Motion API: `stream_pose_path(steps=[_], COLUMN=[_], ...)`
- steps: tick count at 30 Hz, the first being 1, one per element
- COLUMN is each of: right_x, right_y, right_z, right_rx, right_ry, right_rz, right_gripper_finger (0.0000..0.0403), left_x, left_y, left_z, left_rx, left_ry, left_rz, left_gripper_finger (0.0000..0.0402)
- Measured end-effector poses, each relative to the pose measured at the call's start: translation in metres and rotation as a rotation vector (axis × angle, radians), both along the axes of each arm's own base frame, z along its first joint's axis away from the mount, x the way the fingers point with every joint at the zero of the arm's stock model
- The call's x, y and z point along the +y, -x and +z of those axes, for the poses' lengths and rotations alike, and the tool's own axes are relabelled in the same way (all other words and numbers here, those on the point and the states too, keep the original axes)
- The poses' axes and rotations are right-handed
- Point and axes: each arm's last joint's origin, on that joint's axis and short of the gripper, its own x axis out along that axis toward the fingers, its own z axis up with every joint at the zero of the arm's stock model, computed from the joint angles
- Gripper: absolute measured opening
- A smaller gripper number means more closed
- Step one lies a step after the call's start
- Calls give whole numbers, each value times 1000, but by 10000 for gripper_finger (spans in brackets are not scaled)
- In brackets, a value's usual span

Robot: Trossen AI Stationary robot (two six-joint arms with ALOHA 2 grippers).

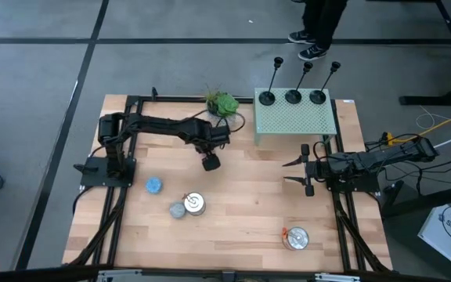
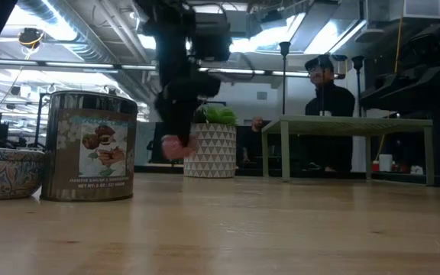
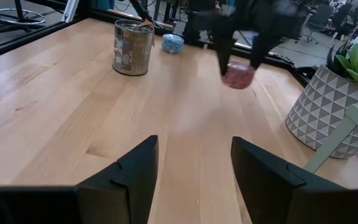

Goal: Pick & Place candle stick holders
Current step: Put the red yellow scented candle on the shelf

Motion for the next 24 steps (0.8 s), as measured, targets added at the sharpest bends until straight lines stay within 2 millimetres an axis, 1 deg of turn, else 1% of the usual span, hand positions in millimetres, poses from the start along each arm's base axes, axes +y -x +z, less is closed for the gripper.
stream_pose_path(steps=[6, 12, 15, 20, 22, 24], right_x=[0, 0, 0, 0, 0, 0], right_y=[0, 0, 0, 0, 0, 0], right_z=[0, 0, 0, 0, 0, 0], right_rx=[0, 0, 0, -2, -3, 1], right_ry=[0, 0, 0, -1, -1, 0], right_rz=[0, 0, 0, -1, 0, 0], right_gripper_finger=[204, 204, 204, 204, 204, 204], left_x=[12, 26, 31, 34, 36, 37], left_y=[-19, -37, -44, -52, -57, -62], left_z=[43, 88, 107, 129, 131, 128], left_rx=[-147, -347, -447, -569, -608, -622], left_ry=[-64, -192, -260, -310, -316, -332], left_rz=[-80, -155, -202, -234, -238, -251], left_gripper_finger=[296, 296, 296, 296, 296, 296])
